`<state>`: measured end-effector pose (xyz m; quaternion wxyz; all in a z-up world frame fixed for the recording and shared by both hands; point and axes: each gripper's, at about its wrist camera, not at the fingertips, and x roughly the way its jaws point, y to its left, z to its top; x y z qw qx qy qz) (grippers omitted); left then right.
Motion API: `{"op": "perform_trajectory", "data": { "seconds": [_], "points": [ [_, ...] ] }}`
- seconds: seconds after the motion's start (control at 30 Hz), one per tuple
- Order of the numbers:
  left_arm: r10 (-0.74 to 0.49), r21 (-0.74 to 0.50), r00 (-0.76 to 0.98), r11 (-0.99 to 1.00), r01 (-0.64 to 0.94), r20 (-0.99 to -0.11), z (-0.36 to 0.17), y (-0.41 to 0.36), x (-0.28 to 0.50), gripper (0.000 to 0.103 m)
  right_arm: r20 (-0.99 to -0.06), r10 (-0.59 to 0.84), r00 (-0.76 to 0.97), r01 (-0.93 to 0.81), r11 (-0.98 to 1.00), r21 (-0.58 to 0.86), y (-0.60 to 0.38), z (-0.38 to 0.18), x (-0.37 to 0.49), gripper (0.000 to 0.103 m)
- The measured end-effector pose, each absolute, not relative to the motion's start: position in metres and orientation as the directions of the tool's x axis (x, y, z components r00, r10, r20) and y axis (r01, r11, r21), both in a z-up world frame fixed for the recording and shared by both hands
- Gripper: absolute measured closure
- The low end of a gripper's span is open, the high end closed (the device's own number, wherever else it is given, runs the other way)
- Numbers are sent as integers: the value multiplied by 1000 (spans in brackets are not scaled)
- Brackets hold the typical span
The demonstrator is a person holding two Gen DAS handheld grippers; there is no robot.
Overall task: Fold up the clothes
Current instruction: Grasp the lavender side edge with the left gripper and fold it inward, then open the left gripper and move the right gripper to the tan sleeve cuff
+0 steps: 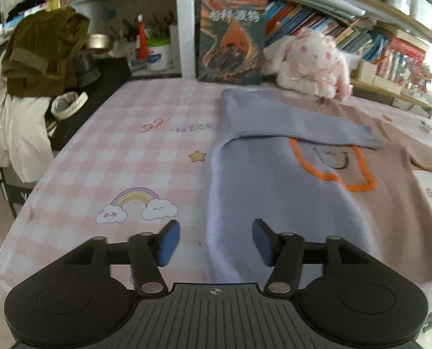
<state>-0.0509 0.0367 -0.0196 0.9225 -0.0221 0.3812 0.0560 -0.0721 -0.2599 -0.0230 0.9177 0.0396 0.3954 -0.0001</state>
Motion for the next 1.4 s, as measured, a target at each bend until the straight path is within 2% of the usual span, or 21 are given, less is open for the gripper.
{"op": "perform_trajectory", "data": {
  "seconds": [0.03,0.1,0.53,1.07,1.4],
  "points": [
    [78,4,707,994,-105,-703,-19,34,-54,36,-721,24,693,36,997,69,-258,-22,-75,28],
    [59,16,712,998,-67,-699,-20,28,-60,33,-720,15,694,45,997,64,-255,-21,-81,26],
    [-61,-9,728,997,75,-683,-23,24,-86,19,-715,-65,697,99,995,5,-231,-17,-123,22],
    [-200,-64,734,976,209,-649,-21,0,-79,17,-691,-200,695,209,975,-72,-239,-5,-147,19],
    [-232,-53,713,963,264,-661,-24,-30,-65,17,-694,-249,676,293,954,-56,-272,-7,-147,19]
  ]
}}
